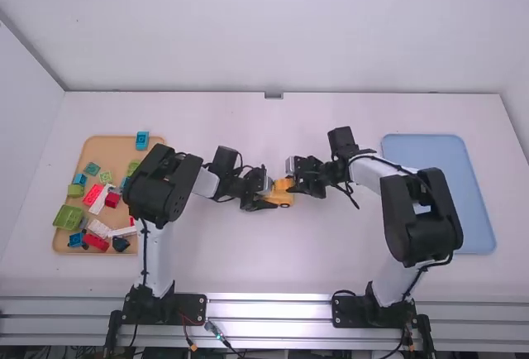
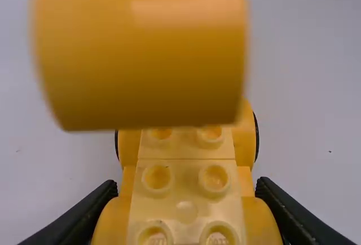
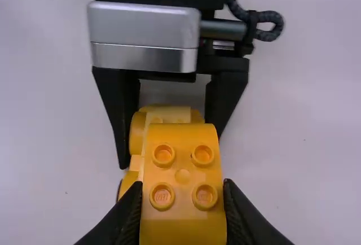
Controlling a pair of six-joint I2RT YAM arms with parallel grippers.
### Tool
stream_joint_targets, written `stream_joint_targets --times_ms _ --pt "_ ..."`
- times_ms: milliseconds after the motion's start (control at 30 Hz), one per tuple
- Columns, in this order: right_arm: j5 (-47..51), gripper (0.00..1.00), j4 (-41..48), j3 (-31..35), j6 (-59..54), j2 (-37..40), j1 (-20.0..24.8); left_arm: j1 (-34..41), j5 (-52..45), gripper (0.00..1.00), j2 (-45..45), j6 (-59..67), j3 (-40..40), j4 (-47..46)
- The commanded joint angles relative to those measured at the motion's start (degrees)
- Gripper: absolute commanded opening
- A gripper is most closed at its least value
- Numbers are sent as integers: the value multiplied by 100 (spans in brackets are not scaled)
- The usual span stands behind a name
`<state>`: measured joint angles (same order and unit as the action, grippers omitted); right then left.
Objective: Assemble lego blocks to make yellow taxi
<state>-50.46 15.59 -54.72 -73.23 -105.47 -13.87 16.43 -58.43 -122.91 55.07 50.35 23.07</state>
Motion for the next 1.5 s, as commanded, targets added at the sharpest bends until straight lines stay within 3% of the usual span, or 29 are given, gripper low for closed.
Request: stream_joint_targets --times_ms 0,433,700,1000,1467 --pt "-256 8 -63 203 173 98 -61 -31 -63 49 -76 -22 -15 -20" --pt "-302 7 -1965 949 1766 90 -127 -28 -63 49 -76 -24 -11 -9" --pt "-142 3 -2251 1137 1797 74 -223 -31 -63 51 -76 -24 -11 -9" --pt "-564 4 -2046 588 1888 -675 -188 -31 -61 51 -76 -24 -11 -11" --pt "-629 7 -1217 492 1130 -699 -173 -31 -44 51 -76 -52 -11 9"
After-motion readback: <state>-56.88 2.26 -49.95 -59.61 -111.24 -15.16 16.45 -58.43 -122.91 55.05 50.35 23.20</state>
